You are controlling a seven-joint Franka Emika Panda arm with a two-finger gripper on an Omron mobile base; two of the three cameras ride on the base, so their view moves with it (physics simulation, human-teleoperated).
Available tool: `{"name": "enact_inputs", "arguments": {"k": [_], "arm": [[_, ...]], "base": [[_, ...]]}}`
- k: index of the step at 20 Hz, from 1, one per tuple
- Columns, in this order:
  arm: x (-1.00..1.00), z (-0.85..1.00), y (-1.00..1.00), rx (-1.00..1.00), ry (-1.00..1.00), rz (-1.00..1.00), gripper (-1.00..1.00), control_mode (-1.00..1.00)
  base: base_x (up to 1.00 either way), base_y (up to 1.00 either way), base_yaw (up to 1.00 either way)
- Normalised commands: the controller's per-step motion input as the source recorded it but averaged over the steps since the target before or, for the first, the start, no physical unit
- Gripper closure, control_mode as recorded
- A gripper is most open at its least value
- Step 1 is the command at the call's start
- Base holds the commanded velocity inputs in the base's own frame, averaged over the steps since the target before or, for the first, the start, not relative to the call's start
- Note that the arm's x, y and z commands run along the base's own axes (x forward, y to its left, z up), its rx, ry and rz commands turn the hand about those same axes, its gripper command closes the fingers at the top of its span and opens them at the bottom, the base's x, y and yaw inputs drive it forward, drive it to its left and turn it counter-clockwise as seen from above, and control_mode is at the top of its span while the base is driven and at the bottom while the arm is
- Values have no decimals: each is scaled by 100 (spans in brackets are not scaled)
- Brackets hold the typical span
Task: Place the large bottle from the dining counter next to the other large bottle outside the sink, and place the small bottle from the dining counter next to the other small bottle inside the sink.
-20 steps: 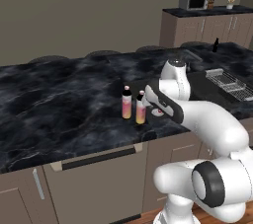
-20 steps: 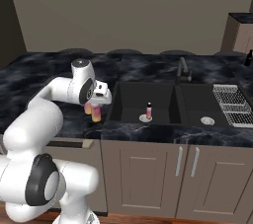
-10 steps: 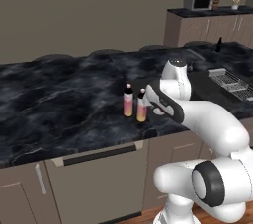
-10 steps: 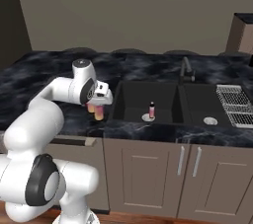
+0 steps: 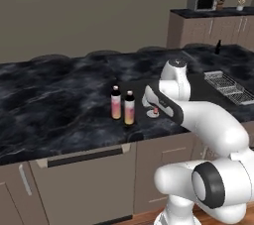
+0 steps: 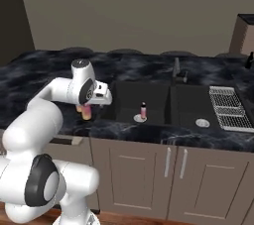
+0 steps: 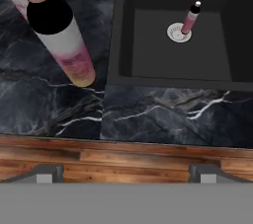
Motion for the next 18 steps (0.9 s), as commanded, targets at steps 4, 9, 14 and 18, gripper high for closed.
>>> {"name": "enact_inputs", "arguments": {"k": [4,9,14,18], "arm": [[0,0,0,0,0,0,-100,100],[0,0,0,0,0,0,-100,100],[0,0,0,0,0,0,-100,100],[0,0,0,0,0,0,-100,100]], "base": [[-5,-83,0],[-1,-85,0],[0,-88,0],[0,-90,0]]}}
